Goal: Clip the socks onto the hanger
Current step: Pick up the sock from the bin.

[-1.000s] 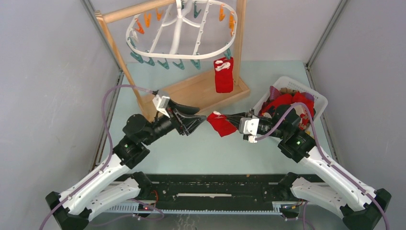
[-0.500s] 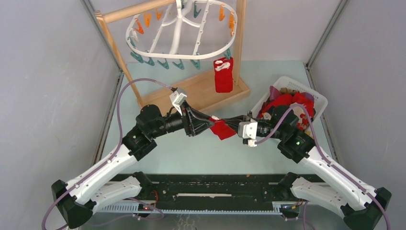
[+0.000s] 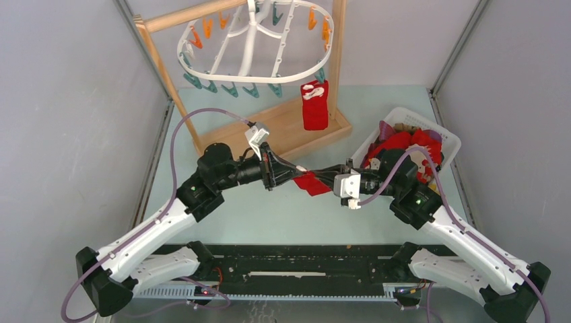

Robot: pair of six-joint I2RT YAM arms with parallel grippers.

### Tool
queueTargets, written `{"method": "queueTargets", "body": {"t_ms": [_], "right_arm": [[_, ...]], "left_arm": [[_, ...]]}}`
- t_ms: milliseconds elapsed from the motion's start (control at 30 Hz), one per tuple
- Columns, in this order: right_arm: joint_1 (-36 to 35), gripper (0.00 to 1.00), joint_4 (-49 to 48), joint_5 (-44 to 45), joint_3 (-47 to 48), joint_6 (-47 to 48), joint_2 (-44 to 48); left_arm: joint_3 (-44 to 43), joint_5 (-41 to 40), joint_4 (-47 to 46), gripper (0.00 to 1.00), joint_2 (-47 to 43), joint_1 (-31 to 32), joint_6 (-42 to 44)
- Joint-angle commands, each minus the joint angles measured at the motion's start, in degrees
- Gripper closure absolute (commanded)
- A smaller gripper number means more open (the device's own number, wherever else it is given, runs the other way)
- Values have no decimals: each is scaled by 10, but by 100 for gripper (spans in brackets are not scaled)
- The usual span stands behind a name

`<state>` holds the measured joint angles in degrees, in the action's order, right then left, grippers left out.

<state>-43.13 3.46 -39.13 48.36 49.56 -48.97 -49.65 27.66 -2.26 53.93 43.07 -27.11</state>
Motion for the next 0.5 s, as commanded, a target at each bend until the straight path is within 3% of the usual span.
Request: {"method": "queueTargets", "body": {"t_ms": [0,67,267,467], "right_arm": [[-4,87,-6,-2,-1,-19,3],[-4,74,-12,8,-1,-45,5],[-4,48,-67,58,-12,-131,18],[-13,38,-85,88,-14,-157,16]], "left_arm": [[-43,-31,0,100,-15,1,-5],[-37,-65,-4,100,-29,6,-9],[-25,-205,2,100,-50,50,-25],[-27,-274,-1,100,-41,79,-49]]}}
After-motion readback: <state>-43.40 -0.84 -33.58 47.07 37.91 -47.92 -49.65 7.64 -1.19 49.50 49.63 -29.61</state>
